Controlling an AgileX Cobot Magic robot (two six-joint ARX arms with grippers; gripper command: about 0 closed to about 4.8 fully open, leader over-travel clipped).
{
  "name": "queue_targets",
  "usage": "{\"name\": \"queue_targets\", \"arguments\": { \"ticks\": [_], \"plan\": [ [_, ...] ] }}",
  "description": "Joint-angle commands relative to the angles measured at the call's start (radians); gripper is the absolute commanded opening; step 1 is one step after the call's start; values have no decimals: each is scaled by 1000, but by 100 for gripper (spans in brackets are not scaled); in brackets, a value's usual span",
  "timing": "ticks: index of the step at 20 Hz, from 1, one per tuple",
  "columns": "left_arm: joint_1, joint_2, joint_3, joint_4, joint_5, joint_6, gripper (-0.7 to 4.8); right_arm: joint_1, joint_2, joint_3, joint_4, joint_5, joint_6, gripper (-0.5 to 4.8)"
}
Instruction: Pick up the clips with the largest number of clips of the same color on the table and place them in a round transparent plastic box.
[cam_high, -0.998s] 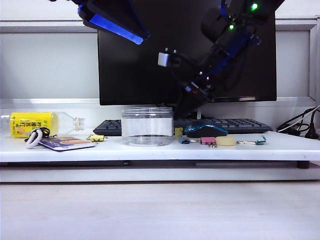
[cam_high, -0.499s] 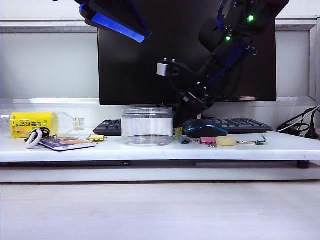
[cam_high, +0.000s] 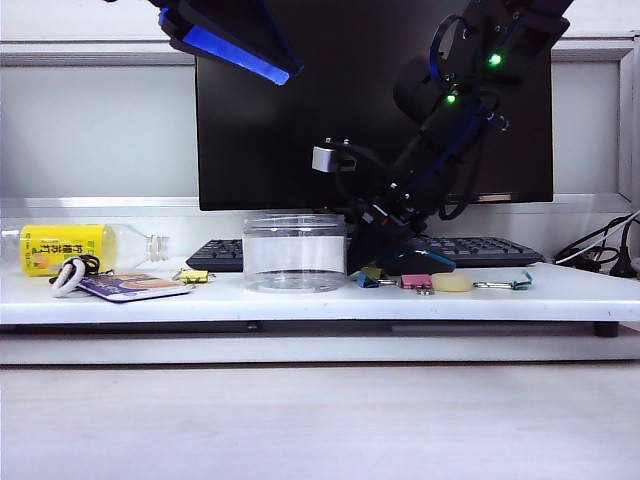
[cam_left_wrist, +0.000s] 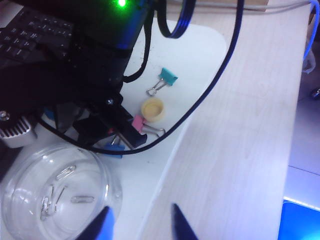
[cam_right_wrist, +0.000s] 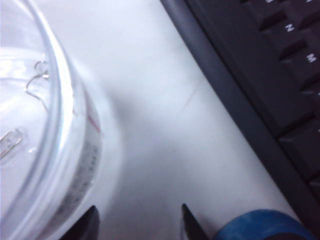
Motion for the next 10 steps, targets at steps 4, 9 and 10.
{"name": "queue_targets", "arguments": {
  "ticks": [4,9,10],
  "plan": [
    [-1,-2,4,5,3,1,161,2,0,4,13,41,5,134],
    [-1,-2,4,5,3,1,161,2,-1,4,5,46,35,133],
    [-1,-2,4,5,3,1,161,2,-1,4,2,48,45,133]
  ]
}}
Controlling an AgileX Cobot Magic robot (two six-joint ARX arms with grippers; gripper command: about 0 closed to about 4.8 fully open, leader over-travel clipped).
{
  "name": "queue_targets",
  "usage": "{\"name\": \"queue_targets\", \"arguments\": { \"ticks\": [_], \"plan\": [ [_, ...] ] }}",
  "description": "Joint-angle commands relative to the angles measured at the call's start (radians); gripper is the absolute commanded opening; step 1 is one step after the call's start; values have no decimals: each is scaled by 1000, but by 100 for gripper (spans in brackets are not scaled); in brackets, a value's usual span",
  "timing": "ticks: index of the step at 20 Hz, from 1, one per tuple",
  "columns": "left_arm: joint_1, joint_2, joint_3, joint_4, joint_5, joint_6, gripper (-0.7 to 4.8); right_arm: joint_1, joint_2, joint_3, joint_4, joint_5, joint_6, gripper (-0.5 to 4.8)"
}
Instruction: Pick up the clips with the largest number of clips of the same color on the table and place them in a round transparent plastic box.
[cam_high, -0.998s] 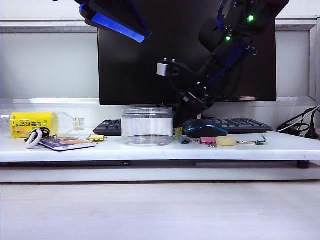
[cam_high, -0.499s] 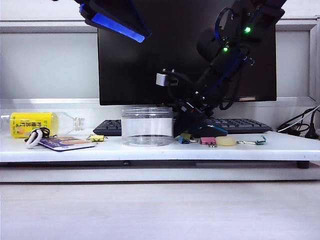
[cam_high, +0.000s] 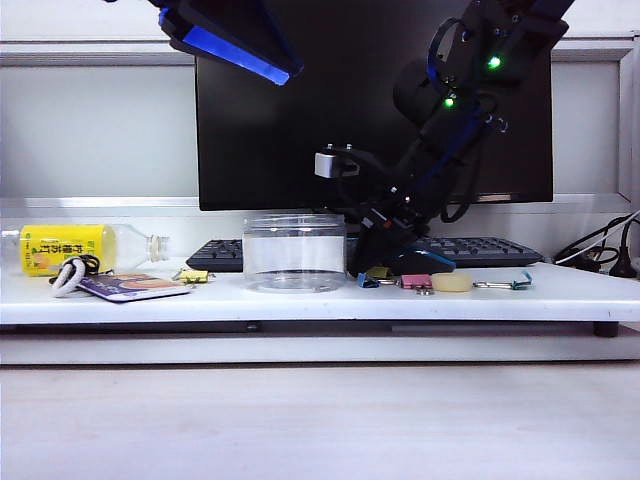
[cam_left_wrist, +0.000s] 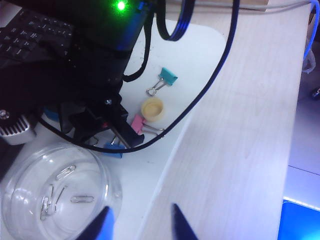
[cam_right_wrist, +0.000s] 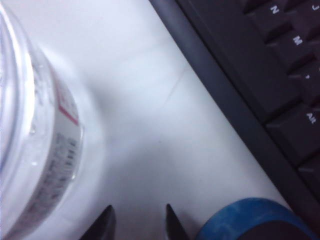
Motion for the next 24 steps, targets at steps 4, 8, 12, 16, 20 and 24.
{"name": "queue_targets", "arguments": {
  "ticks": [4,8,12,16,20,24],
  "plan": [
    [-1,-2,4,5,3,1,161,2,-28,5,1,25,35,133],
    [-1,-2,4,3,4,-3,161,0,-80,54,-23,56,52,133],
    [-1,-2,4,-26,3,-3,161,0,-80,85,-110,91,48,135],
    [-1,-2,4,-49,4,-5,161,-1,-80,84,-167,87,48,141],
    [-1,-2,4,-54,4,-25,161,0,-80,84,-215,82,43,191],
    [-1,-2,4,-54,4,-25,161,3,-77,84,-225,45,44,190]
  ]
}}
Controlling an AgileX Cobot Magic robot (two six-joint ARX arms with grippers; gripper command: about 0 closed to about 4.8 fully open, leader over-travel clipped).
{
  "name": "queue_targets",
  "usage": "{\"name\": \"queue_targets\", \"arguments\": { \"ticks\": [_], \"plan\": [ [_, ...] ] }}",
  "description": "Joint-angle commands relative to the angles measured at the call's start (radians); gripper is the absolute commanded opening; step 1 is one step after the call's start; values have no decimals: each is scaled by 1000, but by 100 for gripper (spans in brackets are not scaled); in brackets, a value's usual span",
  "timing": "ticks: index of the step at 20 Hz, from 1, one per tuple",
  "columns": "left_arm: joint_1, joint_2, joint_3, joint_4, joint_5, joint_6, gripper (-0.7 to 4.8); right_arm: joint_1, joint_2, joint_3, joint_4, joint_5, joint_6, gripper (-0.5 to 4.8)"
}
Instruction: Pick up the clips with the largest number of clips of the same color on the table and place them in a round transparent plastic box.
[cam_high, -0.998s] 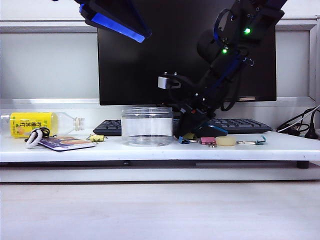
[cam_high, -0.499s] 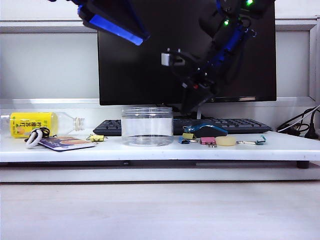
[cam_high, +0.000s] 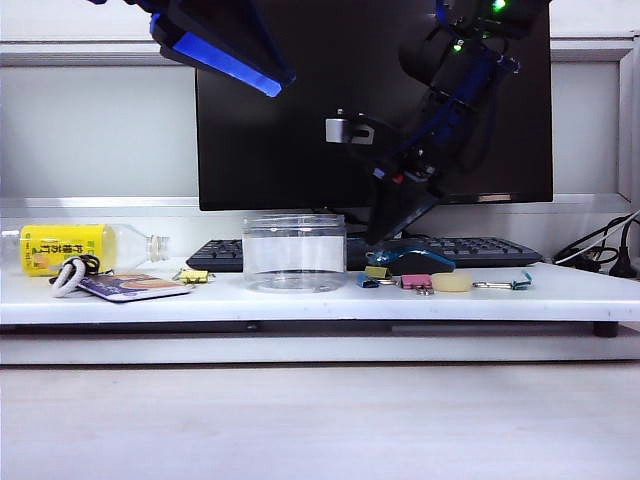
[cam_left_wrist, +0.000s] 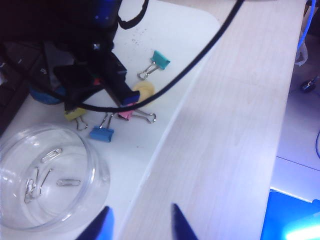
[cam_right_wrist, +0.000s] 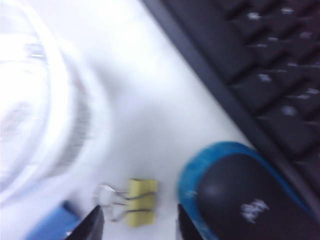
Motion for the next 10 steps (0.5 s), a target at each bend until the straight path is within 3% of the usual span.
{"name": "queue_targets", "arguments": {
  "ticks": [1,8,10],
  "plan": [
    [-1,-2,4,3,4,-3,161,5,1,3,6,-13,-1,190],
    [-1,-2,4,3,3,0,161,8,23,2,13,-36,0,185],
    [-1,-2,4,3,3,0,161,9,26,2,27,-36,1,134]
  ]
}}
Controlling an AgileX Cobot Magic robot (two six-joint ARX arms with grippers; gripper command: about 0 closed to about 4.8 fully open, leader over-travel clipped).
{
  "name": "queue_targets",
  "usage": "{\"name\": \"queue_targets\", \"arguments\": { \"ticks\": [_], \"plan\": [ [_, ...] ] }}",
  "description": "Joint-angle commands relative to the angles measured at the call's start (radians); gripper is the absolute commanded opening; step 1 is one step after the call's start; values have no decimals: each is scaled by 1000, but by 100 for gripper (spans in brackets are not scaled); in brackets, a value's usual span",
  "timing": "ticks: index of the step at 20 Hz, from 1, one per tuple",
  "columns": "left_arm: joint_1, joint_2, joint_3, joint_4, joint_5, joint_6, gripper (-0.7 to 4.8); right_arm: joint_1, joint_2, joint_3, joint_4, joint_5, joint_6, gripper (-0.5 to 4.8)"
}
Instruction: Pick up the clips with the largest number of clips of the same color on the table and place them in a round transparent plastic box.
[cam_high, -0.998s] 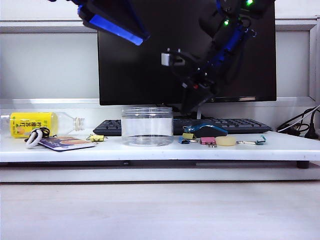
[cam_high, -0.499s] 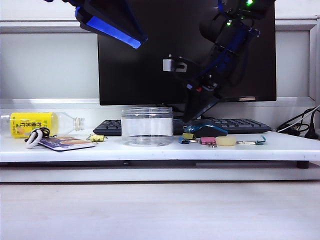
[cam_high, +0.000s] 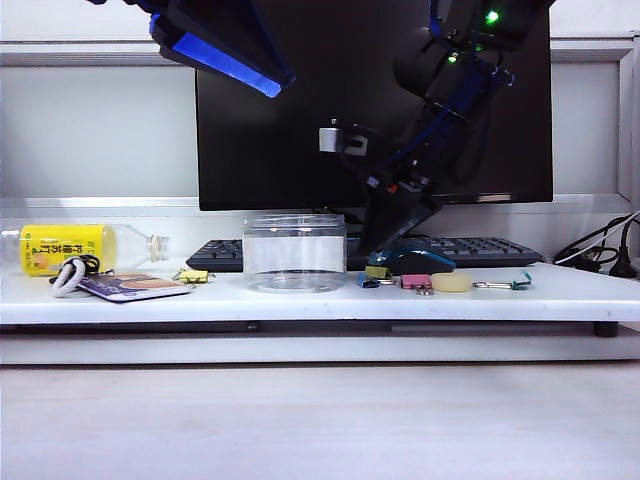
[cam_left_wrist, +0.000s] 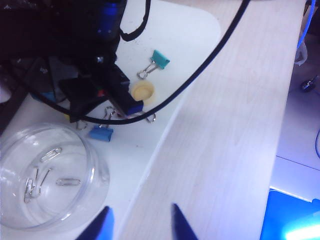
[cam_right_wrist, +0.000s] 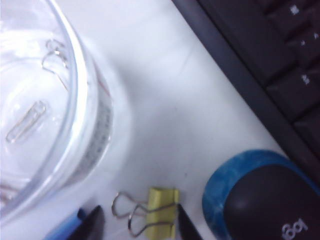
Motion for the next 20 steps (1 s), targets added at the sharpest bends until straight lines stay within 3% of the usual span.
{"name": "queue_targets", "arguments": {
  "ticks": [1,2,4,6,9,17,19,20],
  "plan": [
    [-1,-2,4,5,4,0,161,1,5,4,29,-6,1,134],
    [-1,-2,4,5,4,0,161,1,8,4,29,-6,4,133],
    [-1,-2,4,5,4,0,161,1,24,4,25,-6,5,84],
    [-1,-2,4,5,4,0,161,1,35,4,24,-6,5,80],
    [-1,-2,4,5,3,0,161,1,38,4,26,-6,5,-3],
    [-1,-2,4,5,-2,2,161,1,4,8,20,26,11,-1],
    [0,-2,4,5,-73,1,161,1,-31,8,27,28,11,-1],
    [0,-2,4,4,-154,1,161,1,-60,8,29,28,12,-2]
  ]
}}
